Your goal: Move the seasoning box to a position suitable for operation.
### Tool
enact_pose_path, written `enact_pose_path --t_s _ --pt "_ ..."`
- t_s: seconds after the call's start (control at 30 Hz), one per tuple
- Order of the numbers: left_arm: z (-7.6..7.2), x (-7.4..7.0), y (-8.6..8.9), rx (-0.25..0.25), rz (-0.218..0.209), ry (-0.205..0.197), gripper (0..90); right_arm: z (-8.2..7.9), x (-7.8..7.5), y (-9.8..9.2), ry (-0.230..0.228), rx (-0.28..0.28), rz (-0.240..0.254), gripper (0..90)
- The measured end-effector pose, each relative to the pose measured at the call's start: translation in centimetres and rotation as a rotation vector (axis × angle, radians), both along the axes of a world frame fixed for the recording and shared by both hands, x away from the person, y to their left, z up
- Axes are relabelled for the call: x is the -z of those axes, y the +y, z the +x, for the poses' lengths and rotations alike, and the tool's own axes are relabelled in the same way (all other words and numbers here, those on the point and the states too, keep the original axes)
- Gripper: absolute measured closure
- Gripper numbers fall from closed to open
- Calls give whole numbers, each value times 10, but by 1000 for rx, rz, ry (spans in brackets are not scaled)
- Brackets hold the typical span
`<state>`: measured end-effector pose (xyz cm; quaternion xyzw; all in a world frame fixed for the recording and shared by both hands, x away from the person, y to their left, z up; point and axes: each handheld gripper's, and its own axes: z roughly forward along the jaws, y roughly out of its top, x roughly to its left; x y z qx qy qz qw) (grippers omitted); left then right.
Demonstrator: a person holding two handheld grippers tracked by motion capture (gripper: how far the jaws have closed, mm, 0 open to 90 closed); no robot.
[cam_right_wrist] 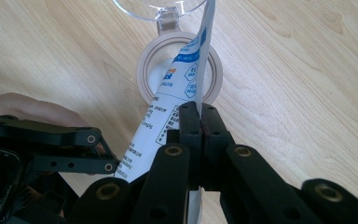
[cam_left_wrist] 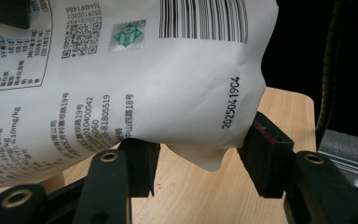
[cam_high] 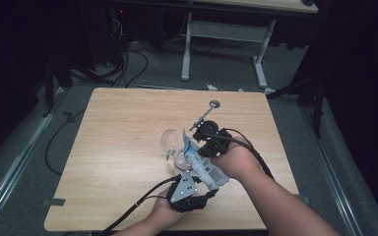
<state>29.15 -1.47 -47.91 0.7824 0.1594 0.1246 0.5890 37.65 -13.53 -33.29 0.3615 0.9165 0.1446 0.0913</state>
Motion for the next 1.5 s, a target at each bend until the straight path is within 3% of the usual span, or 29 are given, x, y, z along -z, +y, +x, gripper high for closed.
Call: enact_pose_path --t_s 1.5 --pt "0 -2 1 3 -10 10 507 3 1 2 11 -2 1 899"
